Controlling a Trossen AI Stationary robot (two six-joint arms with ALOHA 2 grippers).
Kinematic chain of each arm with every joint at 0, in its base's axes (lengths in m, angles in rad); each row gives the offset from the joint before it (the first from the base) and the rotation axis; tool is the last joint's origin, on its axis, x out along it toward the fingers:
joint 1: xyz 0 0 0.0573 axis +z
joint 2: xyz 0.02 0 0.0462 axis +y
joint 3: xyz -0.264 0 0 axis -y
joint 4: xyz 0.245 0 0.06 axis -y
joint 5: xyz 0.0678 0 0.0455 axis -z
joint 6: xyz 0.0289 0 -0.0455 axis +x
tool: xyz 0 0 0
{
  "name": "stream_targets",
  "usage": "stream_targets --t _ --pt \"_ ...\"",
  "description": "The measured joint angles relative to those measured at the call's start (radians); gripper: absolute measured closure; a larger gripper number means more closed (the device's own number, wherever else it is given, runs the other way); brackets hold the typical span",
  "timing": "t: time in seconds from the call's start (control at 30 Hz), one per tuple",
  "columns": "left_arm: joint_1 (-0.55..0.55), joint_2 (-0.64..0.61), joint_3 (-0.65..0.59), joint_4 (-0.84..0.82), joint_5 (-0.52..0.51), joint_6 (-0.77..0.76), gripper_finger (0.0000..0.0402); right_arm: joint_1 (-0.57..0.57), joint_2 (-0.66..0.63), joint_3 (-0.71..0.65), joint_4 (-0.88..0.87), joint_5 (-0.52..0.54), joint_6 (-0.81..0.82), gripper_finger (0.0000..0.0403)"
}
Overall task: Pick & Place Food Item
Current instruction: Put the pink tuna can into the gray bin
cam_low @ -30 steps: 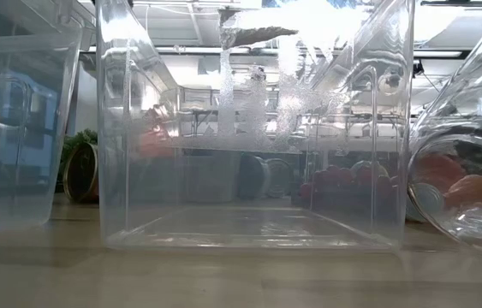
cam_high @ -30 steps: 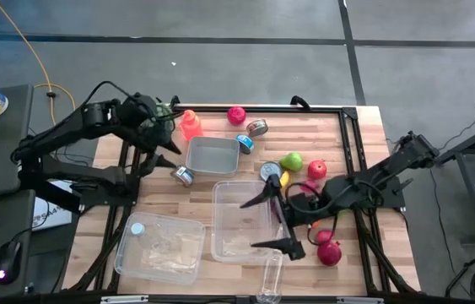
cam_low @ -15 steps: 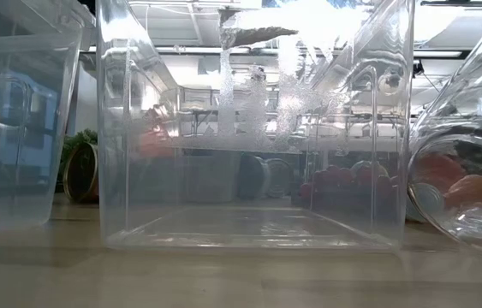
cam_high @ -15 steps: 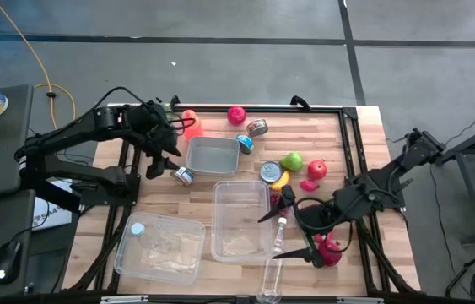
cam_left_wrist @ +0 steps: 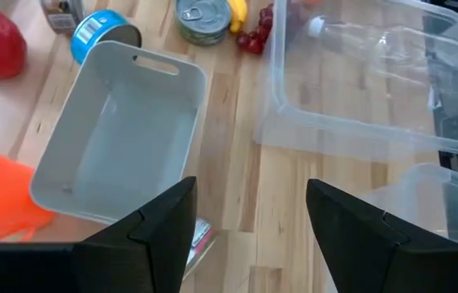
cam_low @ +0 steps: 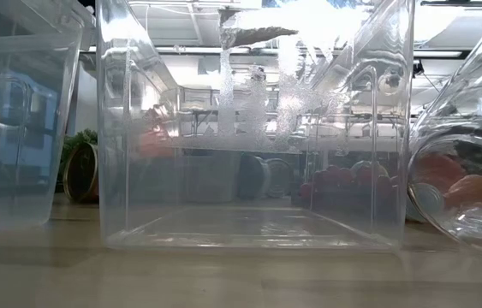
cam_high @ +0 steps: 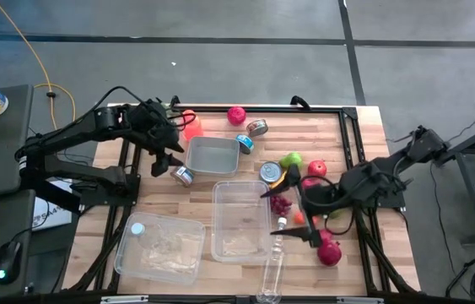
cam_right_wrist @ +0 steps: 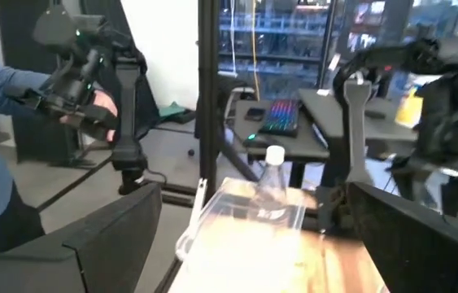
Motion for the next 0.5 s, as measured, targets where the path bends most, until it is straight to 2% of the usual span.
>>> stream_targets --t 0.17,0.37,0.5 --pt "0.000 0.000 0.000 0.005 0.001 0.046 0.0176 -0.040 -0.027 0.000 0.002 -0.001 -0.067 0.0020" --pt "0.000 0.000 0.000 0.003 0.002 0.114 0.0176 -0.093 -0.028 0.000 -0.019 -0.003 -0.067 0.0020" --pt "0.000 0.000 0.000 0.033 -0.030 0.051 0.0176 -0.109 -0.028 0.000 -0.072 -0.004 -0.047 0.0020"
